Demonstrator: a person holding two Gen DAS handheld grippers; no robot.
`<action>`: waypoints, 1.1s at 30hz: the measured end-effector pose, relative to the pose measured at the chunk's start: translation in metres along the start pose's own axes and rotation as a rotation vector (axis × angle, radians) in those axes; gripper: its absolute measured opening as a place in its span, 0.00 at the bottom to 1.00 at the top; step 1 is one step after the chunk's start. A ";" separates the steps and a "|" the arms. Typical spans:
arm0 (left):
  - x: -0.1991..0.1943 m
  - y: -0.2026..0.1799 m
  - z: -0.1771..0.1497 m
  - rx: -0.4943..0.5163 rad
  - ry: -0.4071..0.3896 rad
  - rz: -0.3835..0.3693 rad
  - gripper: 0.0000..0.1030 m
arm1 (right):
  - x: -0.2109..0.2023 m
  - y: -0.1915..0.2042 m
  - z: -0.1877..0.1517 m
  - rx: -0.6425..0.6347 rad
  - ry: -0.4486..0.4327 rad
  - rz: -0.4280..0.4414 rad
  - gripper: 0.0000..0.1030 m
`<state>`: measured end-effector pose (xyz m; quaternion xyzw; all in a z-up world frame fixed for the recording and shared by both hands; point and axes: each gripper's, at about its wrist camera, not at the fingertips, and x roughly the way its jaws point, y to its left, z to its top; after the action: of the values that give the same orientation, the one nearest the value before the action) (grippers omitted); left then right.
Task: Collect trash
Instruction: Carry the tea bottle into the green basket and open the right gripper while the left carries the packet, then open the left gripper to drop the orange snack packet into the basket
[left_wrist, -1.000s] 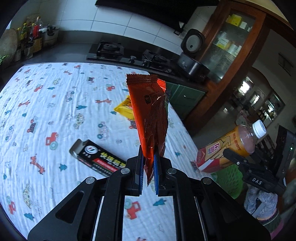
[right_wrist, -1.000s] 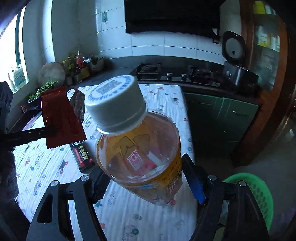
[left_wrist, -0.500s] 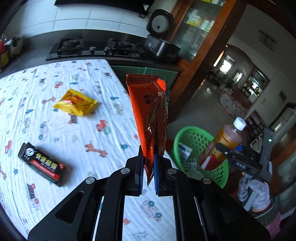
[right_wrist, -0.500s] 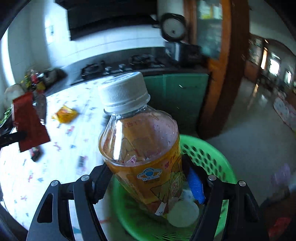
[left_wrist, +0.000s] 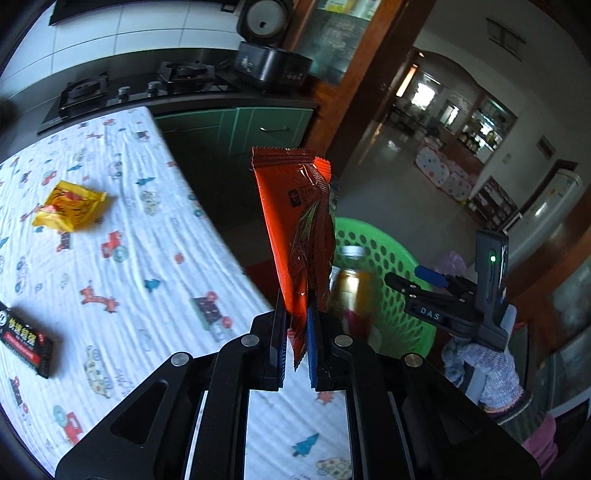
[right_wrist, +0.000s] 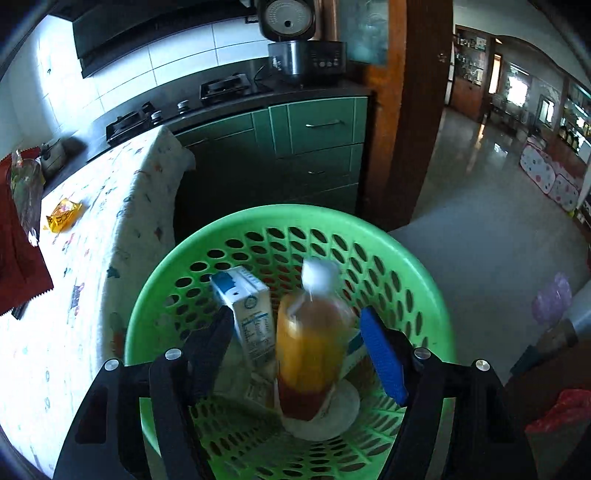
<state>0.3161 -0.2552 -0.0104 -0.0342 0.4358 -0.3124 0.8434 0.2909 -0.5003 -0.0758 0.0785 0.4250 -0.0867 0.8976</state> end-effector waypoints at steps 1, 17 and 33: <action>0.003 -0.004 0.000 0.008 0.008 -0.004 0.08 | -0.003 -0.003 -0.001 0.003 -0.006 -0.005 0.67; 0.079 -0.054 -0.011 0.090 0.169 -0.081 0.08 | -0.060 -0.034 -0.021 0.076 -0.126 0.011 0.77; 0.089 -0.054 -0.032 0.115 0.213 -0.072 0.32 | -0.083 -0.025 -0.037 0.056 -0.161 0.030 0.82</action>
<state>0.3030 -0.3413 -0.0756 0.0318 0.5027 -0.3687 0.7813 0.2062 -0.5097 -0.0363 0.1027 0.3474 -0.0910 0.9276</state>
